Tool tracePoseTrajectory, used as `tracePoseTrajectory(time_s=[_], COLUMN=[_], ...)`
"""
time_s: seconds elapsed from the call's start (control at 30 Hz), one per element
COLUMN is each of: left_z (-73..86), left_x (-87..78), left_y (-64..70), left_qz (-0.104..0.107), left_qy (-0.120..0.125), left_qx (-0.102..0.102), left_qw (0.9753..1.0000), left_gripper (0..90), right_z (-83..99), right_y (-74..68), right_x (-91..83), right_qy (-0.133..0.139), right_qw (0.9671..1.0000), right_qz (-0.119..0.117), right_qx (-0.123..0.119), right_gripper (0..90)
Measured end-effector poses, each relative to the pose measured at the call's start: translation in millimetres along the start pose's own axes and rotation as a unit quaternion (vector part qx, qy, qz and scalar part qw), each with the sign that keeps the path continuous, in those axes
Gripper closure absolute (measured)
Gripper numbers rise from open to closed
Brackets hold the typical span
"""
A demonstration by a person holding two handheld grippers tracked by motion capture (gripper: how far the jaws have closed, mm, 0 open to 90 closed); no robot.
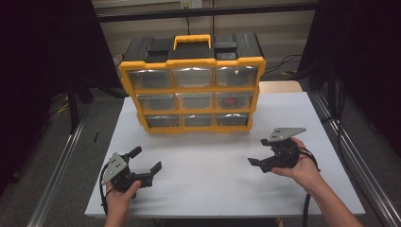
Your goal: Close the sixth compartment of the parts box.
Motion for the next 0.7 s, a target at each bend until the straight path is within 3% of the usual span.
tracePoseTrajectory(time_s=[0.23,0.47,0.53,0.7], left_z=[-0.3,0.2,0.4,0.3], left_x=[-0.3,0.5,-0.8,-0.5], left_y=[-0.3,0.9,-0.4,-0.3], left_qz=[0.003,0.001,0.003,0.0], left_qy=[0.0,0.0,-0.005,-0.004], left_qx=[0.003,-0.002,0.01,0.007], left_qw=[1.0,1.0,0.9999,1.0], left_gripper=[2.5,2.5,2.5,2.5], right_z=[9.3,16.9,20.3,27.8], right_y=[0.1,3.3,4.2,7.9], right_x=[-5.1,-13.6,-15.4,-20.1], right_qy=[0.021,0.064,0.065,0.078], right_qw=[0.9997,0.9975,0.9972,0.9956], right_qz=[0.01,0.025,0.03,0.038], right_qx=[0.007,0.019,0.022,0.037], right_gripper=[13.1,11.5,11.4,10.6])
Point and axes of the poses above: each handheld gripper's, and its own axes: x roughly forward along the jaws, z roughly out of its underside, y roughly to its right, the point moved 8 cm from there along x, roughly forward along the jaws, and after that the axes turned 2 degrees about -x, right-handed, at the moved point
